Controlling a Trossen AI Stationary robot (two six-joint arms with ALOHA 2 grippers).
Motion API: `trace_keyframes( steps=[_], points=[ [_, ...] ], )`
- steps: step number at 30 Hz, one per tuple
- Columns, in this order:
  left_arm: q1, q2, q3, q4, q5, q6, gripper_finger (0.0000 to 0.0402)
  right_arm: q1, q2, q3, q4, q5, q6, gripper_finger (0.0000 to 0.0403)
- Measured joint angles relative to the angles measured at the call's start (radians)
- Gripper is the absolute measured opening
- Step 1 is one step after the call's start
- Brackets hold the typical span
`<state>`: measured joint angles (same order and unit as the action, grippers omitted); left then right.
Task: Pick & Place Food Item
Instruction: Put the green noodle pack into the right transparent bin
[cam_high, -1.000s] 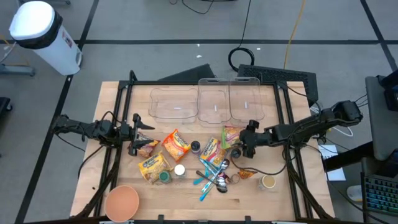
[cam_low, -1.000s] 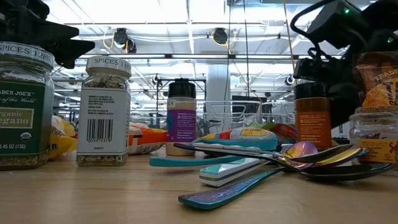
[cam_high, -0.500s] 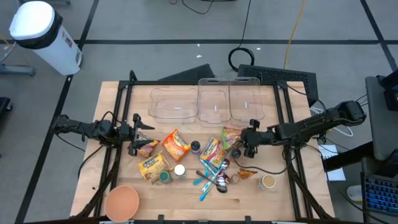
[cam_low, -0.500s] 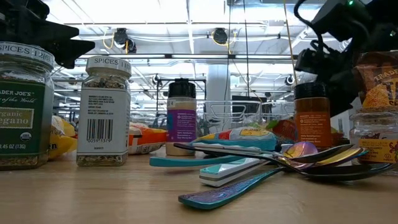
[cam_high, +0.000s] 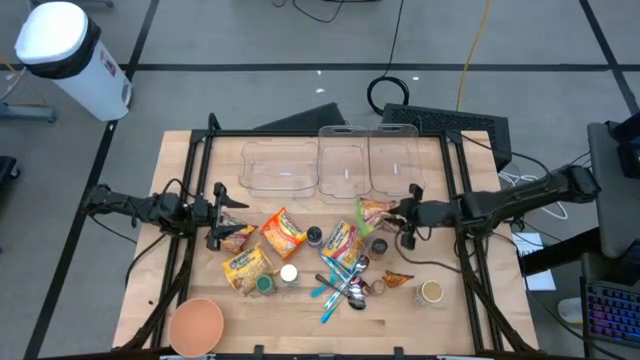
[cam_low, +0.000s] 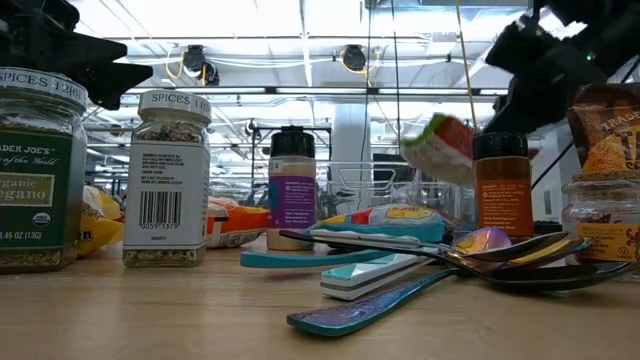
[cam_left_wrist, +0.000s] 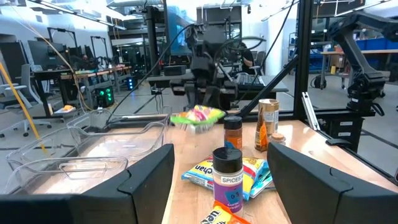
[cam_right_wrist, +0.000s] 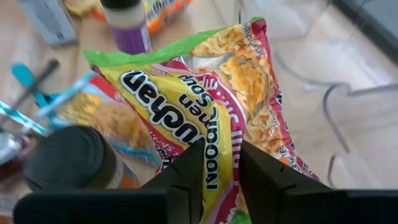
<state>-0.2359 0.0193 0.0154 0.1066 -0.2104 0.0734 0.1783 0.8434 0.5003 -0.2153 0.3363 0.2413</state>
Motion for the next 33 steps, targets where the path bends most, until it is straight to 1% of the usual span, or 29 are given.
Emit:
trace_keyframes(
  steps=[7, 10, 13, 19, 20, 22, 24, 26, 29, 33],
  points=[
    [0.0, 0.0, 0.0, 0.0, 0.0, 0.0, 0.0267, 0.0, -0.117, 0.0, 0.045, 0.009, -0.056, 0.0079],
    [0.0, 0.0, 0.0, 0.0, 0.0, 0.0, 0.0267, 0.0, -0.148, 0.0, 0.1, 0.063, -0.1, 0.0079],
    [0.0, 0.0, 0.0, 0.0, 0.0, 0.0, 0.0267, -0.002, -0.161, 0.0, 0.177, 0.173, -0.162, 0.0079],
    [0.0, 0.0, 0.0, 0.0, 0.0, 0.0, 0.0267, -0.019, -0.149, 0.0, 0.3, 0.508, -0.269, 0.0077],
    [0.0, 0.0, 0.0, 0.0, 0.0, 0.0, 0.0267, -0.036, -0.145, 0.0, 0.315, 0.551, -0.284, 0.0076],
    [0.0, 0.0, 0.0, 0.0, 0.0, 0.0, 0.0267, -0.085, -0.14, 0.0, 0.327, 0.583, -0.285, 0.0073],
    [0.0, 0.0, 0.0, 0.0, 0.0, 0.0, 0.0267, -0.151, -0.132, 0.0, 0.332, 0.572, -0.256, 0.007],
    [0.0, 0.0, 0.0, 0.0, 0.0, 0.0, 0.0267, -0.228, -0.122, 0.0, 0.331, 0.528, -0.224, 0.0066],
    [0.0, 0.0, 0.0, 0.001, 0.0, 0.0, 0.0267, -0.359, -0.1, 0.0, 0.329, 0.412, -0.181, 0.0059],
    [0.0, 0.0, 0.0, 0.0, 0.0, 0.0, 0.0267, -0.536, -0.044, 0.0, 0.3, 0.205, -0.089, 0.0053]
  ],
)
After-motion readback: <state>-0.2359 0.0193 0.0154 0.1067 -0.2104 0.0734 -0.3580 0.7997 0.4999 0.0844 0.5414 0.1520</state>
